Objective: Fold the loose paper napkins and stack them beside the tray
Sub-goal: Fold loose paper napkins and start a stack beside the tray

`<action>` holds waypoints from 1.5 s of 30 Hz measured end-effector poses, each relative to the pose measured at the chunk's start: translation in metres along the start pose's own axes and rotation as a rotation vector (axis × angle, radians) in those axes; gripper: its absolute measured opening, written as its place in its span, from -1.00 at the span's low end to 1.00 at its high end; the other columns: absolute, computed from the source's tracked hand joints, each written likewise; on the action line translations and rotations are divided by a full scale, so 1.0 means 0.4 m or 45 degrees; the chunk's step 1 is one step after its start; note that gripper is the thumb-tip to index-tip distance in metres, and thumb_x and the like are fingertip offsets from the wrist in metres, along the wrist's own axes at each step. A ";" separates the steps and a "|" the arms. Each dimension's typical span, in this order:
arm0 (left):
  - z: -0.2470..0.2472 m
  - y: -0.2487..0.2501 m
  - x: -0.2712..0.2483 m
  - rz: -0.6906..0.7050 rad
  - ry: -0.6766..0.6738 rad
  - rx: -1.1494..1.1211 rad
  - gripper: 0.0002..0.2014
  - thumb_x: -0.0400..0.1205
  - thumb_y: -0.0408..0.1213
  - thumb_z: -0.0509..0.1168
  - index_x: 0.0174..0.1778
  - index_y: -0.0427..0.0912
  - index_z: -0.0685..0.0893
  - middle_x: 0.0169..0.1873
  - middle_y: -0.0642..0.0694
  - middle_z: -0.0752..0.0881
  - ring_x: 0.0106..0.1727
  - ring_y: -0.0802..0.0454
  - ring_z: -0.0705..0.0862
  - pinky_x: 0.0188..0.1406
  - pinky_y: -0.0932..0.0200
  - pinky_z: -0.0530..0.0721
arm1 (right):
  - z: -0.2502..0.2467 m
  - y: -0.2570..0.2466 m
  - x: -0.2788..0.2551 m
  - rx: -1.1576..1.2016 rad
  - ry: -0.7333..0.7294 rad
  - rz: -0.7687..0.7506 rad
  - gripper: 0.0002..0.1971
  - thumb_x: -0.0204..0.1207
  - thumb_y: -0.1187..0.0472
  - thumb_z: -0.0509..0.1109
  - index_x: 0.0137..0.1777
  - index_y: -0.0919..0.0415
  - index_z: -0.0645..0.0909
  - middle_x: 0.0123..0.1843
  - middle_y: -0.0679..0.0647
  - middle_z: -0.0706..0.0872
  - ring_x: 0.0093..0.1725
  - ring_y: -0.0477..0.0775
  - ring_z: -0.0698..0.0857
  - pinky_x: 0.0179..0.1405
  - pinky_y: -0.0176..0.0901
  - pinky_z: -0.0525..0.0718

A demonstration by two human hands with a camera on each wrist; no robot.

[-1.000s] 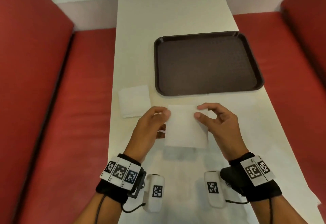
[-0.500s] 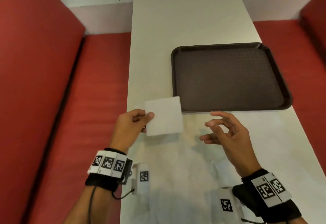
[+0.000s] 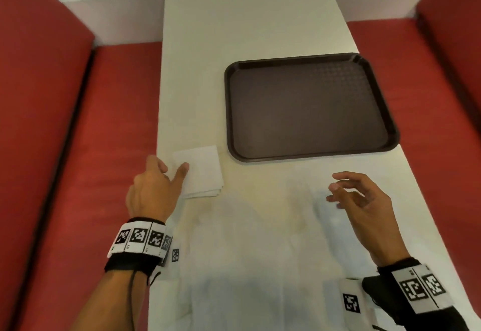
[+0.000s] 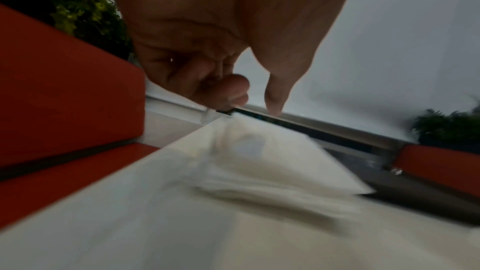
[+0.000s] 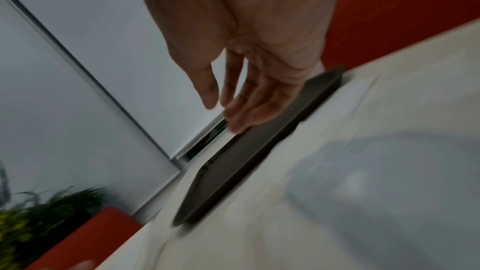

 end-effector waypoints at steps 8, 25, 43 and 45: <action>0.167 0.251 -0.273 0.475 -0.338 -0.128 -0.84 0.70 -0.02 0.27 -0.14 0.04 0.62 -0.36 0.12 0.69 -0.31 0.08 0.67 -0.33 0.10 0.61 | -0.267 0.190 0.002 -0.727 0.008 0.205 -0.67 0.55 0.07 0.49 0.30 0.04 0.65 0.23 0.07 0.57 0.28 0.19 0.61 0.31 0.17 0.56; 0.404 0.442 -0.403 0.034 -0.393 -0.065 -0.76 0.62 -0.10 0.43 0.12 -0.08 0.61 0.04 -0.13 0.76 0.02 -0.10 0.63 -0.02 0.05 0.60 | -0.256 0.269 0.004 -0.950 -0.129 -0.017 -0.47 0.56 -0.09 0.41 0.49 -0.02 0.42 0.38 0.01 0.42 0.27 0.08 0.45 0.16 -0.03 0.61; 0.167 0.515 -0.572 0.409 -0.331 -1.202 -0.59 0.47 -0.69 0.43 0.04 -0.12 0.55 -0.09 -0.09 0.57 -0.22 0.23 0.63 -0.08 0.31 0.71 | -0.262 0.111 -0.072 0.408 -0.567 0.332 -0.13 0.31 -0.58 0.30 0.55 -0.12 0.45 0.52 -0.14 0.57 0.49 0.01 0.56 0.52 0.15 0.48; 0.148 0.512 -0.584 0.463 -0.314 -1.192 -0.57 0.47 -0.69 0.44 0.06 -0.12 0.54 -0.09 -0.08 0.57 -0.24 0.24 0.64 -0.10 0.32 0.71 | -0.279 0.087 -0.083 0.583 -0.474 0.215 -0.54 0.55 -0.22 0.41 0.32 0.03 0.68 0.24 -0.04 0.80 0.26 0.06 0.75 0.30 0.06 0.68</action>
Point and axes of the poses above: each hand's wrist, its own x-axis towards the middle knuckle, its own z-axis out of the palm, y = z × x, the point moved 2 cm from there along x, towards the middle knuckle
